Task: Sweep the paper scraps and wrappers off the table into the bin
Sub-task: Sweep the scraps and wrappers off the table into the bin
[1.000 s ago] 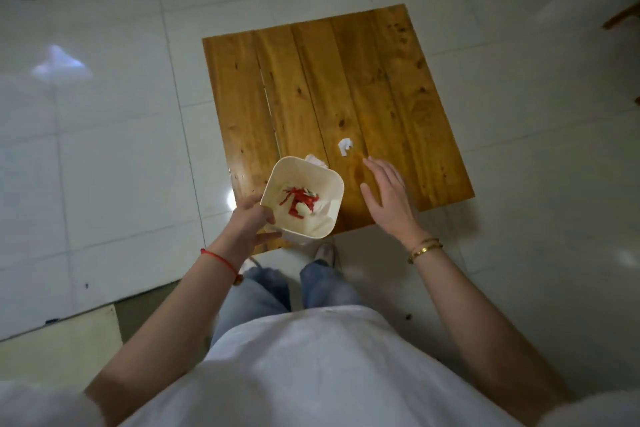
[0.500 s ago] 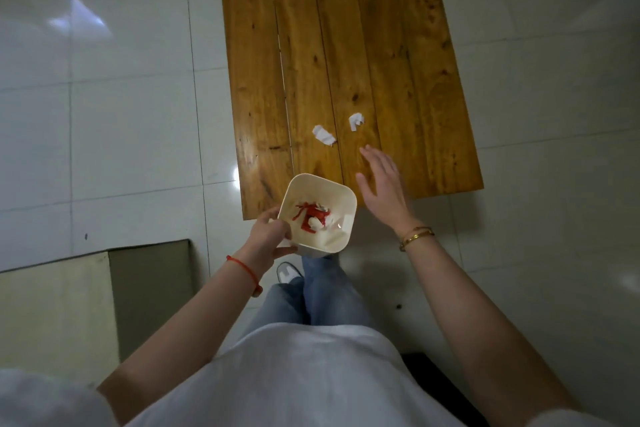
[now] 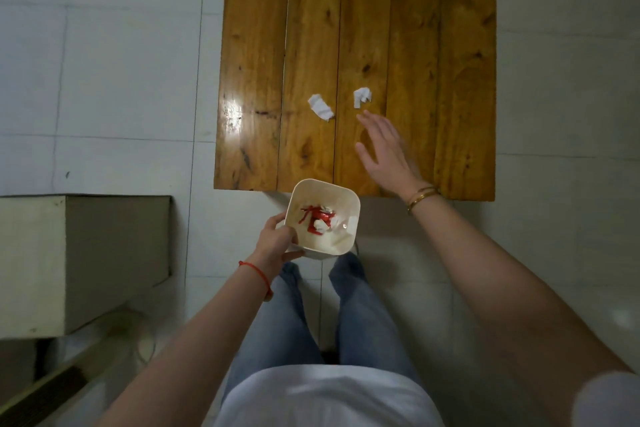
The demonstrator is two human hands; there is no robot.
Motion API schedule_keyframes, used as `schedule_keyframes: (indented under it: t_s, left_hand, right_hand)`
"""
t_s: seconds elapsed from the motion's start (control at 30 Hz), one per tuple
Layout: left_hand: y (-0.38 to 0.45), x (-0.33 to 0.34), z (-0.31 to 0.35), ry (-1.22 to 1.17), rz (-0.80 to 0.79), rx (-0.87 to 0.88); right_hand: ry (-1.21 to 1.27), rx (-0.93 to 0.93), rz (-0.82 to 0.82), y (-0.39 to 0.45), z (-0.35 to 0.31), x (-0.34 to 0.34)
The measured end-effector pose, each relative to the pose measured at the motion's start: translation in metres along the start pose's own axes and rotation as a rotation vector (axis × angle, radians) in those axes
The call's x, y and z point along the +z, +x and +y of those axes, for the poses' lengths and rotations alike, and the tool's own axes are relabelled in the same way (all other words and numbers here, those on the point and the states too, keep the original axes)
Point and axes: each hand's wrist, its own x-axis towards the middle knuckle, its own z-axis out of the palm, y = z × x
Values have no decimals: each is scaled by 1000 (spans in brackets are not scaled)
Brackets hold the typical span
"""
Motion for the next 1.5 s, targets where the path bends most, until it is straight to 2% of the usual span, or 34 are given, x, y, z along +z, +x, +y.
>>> schedule_keyframes:
  t_s: [0.13, 0.33, 0.63, 0.8, 1.03, 1.2, 1.27, 1.33, 1.5]
  left_hand:
    - [27, 25, -17, -91, 55, -31]
    - [67, 46, -45, -100, 90, -89]
    - [113, 56, -62, -192, 128, -118]
    - [131, 53, -62, -213, 117, -96]
    - [136, 48, -59, -246, 111, -83]
    - [134, 46, -61, -265, 90, -61]
    - [133, 45, -61, -285, 90, -62]
    - [133, 44, -62, -302, 88, -67]
    - [134, 43, -64, -280, 74, -65]
  right_hand:
    - [-44, -33, -30, 27, 30, 5]
    - [-119, -2, -118, 82, 68, 24]
    - [-168, -5, -222, 123, 85, 72]
    - [-174, -133, -223, 91, 81, 95]
    - [-205, -400, -464, -19, 62, 133]
    - [-150, -531, -547, -59, 54, 140]
    - [-120, -527, -519, -55, 53, 134]
    - [-109, -462, -421, -36, 53, 127]
    - [-172, -262, -224, 55, 51, 104]
